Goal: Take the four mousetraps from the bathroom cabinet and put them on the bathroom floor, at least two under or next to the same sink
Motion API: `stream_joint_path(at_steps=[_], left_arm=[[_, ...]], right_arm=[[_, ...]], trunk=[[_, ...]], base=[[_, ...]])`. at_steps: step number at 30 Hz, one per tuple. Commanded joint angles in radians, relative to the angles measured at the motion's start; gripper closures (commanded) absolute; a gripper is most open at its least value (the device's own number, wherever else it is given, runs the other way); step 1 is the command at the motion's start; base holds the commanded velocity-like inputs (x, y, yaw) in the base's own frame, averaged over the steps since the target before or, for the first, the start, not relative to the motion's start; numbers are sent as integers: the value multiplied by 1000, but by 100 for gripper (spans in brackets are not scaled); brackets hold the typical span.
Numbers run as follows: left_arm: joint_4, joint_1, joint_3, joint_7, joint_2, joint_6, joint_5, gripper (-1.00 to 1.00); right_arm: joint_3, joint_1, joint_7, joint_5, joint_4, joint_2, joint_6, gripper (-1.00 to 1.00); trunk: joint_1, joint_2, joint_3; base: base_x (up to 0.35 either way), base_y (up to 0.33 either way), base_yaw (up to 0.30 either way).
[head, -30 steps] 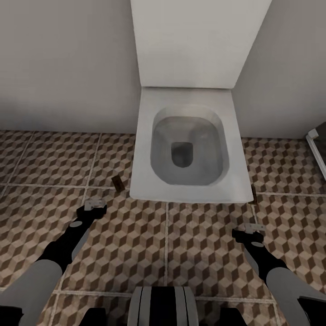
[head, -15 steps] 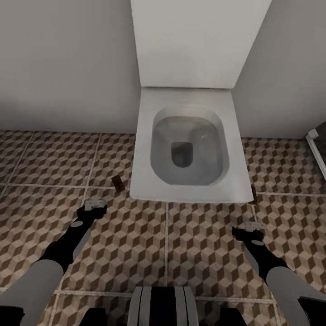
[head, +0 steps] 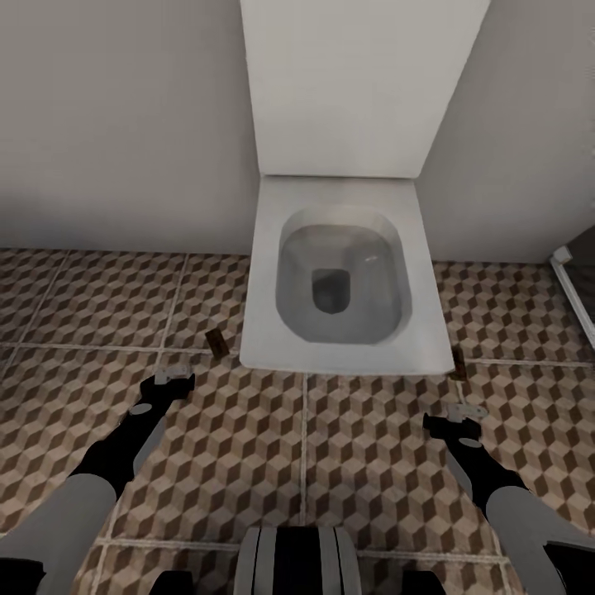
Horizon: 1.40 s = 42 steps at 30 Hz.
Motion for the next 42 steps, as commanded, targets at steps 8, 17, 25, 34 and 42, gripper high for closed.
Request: stream_joint_path(at_steps=[8,17,25,34,42], left_arm=[[-2,0,-8,6,2,7,11,-100],[-2,0,-8,3,2,7,11,-100],[-2,0,-8,2,2,7,11,-100],[-2,0,-8,1,2,8,11,-100],[-1,0,-7,1,1,9,14,-100]], right_arm=[[-6,0,0,5,0,1,-3,-100],[-6,0,1,5,-7,1,-3,-100],[-6,0,1,5,-22,1,-3,-100],[-5,0,0,5,-26,2,-2,-100],[-4,0,-1,6,-27,2,-1,-100]], trunk=[[-4,2,31],[-8,4,65],[-11,6,96],[-15,8,131],[-19,10,162]], base=[[0,0,0],[0,0,0],[0,0,0],[0,0,0],[0,0,0]])
